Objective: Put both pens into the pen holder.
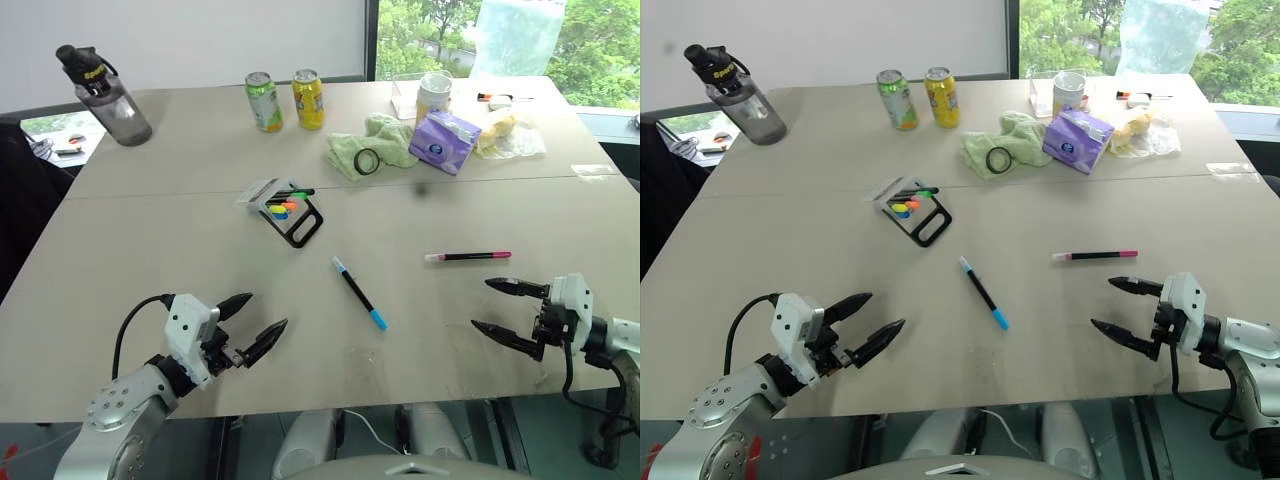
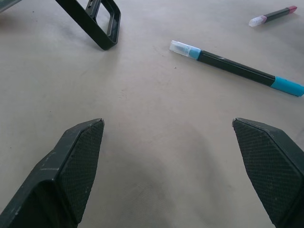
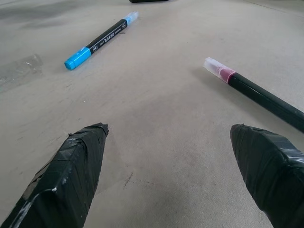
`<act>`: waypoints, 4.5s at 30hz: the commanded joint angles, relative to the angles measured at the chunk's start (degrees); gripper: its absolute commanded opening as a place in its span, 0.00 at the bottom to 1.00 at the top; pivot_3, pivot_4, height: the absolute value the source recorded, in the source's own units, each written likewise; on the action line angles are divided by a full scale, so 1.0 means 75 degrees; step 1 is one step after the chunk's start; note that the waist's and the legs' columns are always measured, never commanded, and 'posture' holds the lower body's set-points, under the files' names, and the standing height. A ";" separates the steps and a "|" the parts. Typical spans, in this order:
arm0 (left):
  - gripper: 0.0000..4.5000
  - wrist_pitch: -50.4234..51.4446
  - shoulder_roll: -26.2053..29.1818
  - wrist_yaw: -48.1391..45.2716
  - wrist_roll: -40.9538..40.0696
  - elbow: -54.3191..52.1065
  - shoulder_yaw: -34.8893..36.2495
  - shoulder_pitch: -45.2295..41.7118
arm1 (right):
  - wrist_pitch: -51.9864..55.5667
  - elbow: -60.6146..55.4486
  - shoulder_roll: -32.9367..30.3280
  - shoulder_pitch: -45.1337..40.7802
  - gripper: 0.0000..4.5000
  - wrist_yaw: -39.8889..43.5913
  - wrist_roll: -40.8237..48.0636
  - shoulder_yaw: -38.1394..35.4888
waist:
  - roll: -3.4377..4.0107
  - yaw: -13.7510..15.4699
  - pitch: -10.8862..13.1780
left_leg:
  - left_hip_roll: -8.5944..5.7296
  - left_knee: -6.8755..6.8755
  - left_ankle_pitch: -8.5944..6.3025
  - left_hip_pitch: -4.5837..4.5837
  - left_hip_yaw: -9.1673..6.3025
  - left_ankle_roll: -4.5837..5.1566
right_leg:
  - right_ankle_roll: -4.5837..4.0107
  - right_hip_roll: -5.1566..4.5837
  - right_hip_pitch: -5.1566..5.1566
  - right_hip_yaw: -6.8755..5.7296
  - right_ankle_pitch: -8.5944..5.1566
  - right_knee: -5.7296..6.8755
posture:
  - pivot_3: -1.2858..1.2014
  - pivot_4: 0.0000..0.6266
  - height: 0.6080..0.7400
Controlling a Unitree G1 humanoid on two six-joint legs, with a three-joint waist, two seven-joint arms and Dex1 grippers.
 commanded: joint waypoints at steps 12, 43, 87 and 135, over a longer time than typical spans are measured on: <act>1.00 -0.0188 0.0044 -0.0198 -0.0114 -0.0241 0.0057 0.0296 | -0.0117 0.0239 -0.0013 -0.0168 0.99 0.0224 0.0039 -0.0016 | 0.0000 -0.0003 0.0000 | 0.0000 0.0002 0.0002 0.0001 0.0001 -0.0002 | 0.0000 0.0000 0.0001 0.0001 0.0000 0.0003 | 0.52 0.24 1.00; 1.00 0.0611 0.2679 -0.3433 -0.2225 0.0402 0.2499 0.0119 | 0.2779 -0.2857 0.1219 -0.1200 0.99 -0.2481 -0.1566 0.2822 | 0.0018 -0.0056 0.0010 | 0.0009 0.0004 0.0009 0.0008 0.0003 -0.0016 | -0.0004 0.0013 -0.0007 -0.0002 -0.0002 0.0021 | 0.52 0.24 1.00; 1.00 0.2164 0.2542 -0.3153 -0.2754 0.0068 0.2776 -0.0834 | 0.5148 -0.2854 0.1827 -0.2376 0.00 -0.4397 -0.2608 0.3765 | -0.0031 -0.0052 -0.0023 | 0.0005 0.0002 0.0024 0.0040 -0.0019 -0.0039 | -0.0022 0.0012 0.0004 -0.0018 0.0013 0.0038 | 0.52 0.24 1.00; 0.00 0.1795 -0.0718 0.1583 -0.3135 -0.0220 -0.0878 -0.3913 | 0.3157 -0.3179 0.1214 -0.1675 0.82 -0.2695 -0.0153 0.1756 | -0.0050 0.0032 -0.0001 | -0.0006 0.0013 0.0034 0.0005 -0.0029 -0.0053 | -0.0019 0.0017 -0.0006 -0.0026 0.0013 0.0024 | 0.52 0.24 1.00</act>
